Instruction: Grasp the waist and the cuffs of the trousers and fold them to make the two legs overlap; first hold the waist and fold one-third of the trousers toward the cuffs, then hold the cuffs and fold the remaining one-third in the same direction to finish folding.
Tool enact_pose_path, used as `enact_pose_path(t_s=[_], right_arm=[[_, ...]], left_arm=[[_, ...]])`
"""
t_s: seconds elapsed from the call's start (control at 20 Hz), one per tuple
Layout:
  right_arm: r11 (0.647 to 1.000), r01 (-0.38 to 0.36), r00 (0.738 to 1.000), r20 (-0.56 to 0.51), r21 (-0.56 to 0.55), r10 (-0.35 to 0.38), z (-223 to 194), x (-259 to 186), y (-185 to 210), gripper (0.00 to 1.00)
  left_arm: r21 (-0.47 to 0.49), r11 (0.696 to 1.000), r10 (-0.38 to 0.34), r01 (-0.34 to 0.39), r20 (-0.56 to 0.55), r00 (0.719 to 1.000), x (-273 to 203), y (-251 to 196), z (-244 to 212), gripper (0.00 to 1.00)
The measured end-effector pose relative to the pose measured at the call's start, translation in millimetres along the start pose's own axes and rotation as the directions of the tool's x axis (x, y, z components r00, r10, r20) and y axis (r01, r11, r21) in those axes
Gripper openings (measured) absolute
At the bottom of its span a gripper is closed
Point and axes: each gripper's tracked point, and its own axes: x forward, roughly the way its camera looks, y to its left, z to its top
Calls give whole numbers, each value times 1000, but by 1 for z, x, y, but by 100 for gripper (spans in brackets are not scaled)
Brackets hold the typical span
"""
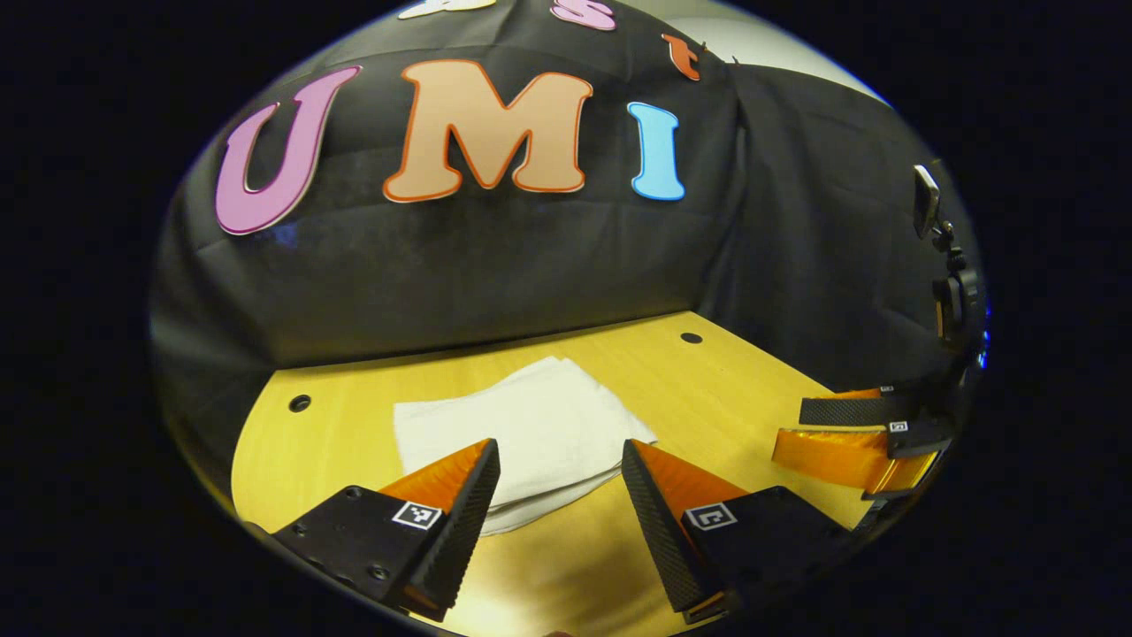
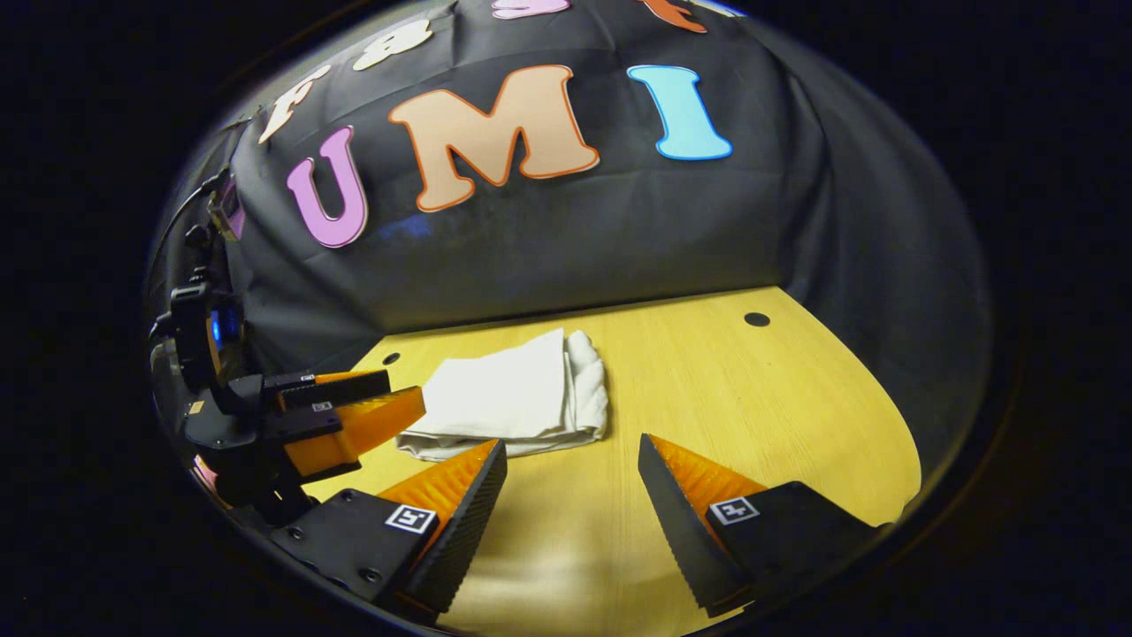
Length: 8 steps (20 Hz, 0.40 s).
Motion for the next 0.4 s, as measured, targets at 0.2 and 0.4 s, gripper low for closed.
enact_pose_path(t_s=[0.2,0.4], right_arm=[[999,-29,999,33,-21,30,10,-12,25,97],[998,-33,997,66,-61,37,14,-24,37,97]], left_arm=[[-18,998,56,-56,-5,998,-38,27,-7,84],[-42,994,100,-100,-3,995,-63,47,-15,84]])
